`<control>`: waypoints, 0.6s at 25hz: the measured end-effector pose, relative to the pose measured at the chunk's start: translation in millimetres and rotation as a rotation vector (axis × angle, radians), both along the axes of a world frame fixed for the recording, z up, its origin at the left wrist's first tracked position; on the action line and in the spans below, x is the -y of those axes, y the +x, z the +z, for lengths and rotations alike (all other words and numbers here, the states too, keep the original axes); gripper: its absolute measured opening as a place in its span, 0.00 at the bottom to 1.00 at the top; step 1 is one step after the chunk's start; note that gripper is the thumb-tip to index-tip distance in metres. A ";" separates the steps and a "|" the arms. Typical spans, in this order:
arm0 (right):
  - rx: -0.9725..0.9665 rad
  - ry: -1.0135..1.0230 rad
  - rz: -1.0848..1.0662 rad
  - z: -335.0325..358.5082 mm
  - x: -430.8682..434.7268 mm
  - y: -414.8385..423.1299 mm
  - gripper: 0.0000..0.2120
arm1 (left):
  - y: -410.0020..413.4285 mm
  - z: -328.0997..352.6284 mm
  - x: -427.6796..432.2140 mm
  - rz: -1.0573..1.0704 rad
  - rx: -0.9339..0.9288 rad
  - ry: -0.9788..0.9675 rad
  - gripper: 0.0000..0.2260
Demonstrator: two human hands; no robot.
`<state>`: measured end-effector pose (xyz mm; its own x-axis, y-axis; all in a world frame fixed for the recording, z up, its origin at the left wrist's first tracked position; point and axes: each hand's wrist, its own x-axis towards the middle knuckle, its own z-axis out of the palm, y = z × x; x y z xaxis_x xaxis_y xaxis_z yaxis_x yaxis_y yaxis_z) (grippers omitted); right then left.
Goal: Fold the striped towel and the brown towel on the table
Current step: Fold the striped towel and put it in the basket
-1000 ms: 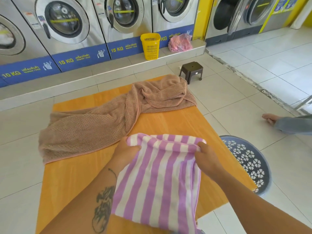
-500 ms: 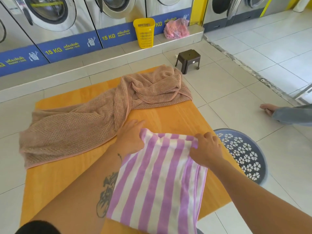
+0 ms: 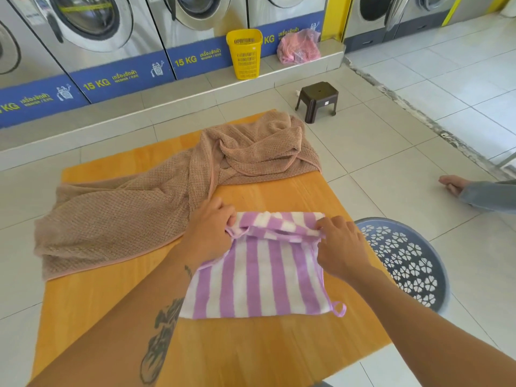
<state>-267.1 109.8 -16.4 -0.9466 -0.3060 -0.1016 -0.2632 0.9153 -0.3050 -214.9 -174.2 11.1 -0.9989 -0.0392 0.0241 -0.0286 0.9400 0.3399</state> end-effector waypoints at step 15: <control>-0.093 -0.001 0.074 12.8 38.8 -26.2 0.12 | -18.8 5.3 13.6 0.243 0.508 0.316 0.04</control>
<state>-293.3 71.1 -3.5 -0.9266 -0.3759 -0.0137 -0.3577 0.8918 -0.2772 -233.6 -187.8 16.4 -0.8446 -0.1930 -0.4994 -0.4582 0.7431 0.4877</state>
